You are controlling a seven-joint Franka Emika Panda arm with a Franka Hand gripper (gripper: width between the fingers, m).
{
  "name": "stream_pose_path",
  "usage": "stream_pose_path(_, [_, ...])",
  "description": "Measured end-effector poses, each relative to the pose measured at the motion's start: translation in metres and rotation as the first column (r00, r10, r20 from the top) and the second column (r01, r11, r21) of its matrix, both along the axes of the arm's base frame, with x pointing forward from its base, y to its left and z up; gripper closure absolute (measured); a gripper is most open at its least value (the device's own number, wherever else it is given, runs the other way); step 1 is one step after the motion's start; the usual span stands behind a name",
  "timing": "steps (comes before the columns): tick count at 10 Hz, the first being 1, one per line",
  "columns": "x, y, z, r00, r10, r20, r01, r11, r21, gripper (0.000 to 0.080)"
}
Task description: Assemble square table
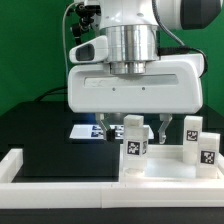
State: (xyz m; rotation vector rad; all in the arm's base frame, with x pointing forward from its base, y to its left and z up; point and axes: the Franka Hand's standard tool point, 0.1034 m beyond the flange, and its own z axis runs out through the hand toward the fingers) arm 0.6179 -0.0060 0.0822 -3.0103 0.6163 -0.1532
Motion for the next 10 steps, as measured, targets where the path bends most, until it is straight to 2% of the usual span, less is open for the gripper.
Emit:
stream_pose_path(1, [-0.0001, -0.0004, -0.0004, 1.0, -0.009, -0.001, 0.009, 1.0, 0.001, 0.0161])
stream_pose_path(2, [-0.0002, -0.0001, -0.0008, 0.997, -0.071, -0.004, 0.071, 0.997, 0.009, 0.0347])
stream_pose_path(3, [-0.0002, -0.0001, -0.0008, 0.99, -0.141, -0.008, 0.141, 0.99, 0.016, 0.0347])
stream_pose_path(4, [-0.0003, -0.0001, -0.0009, 0.979, -0.205, -0.012, 0.205, 0.978, 0.023, 0.0515])
stream_pose_path(7, [-0.0003, -0.0005, -0.0023, 0.91, -0.414, -0.03, 0.414, 0.909, 0.042, 0.0511])
stream_pose_path(8, [0.0044, -0.0042, -0.0025, 0.814, -0.579, -0.044, 0.58, 0.812, 0.055, 0.0511])
stream_pose_path(10, [0.003, -0.0058, -0.0041, 0.535, -0.838, -0.107, 0.845, 0.529, 0.077, 0.0511])
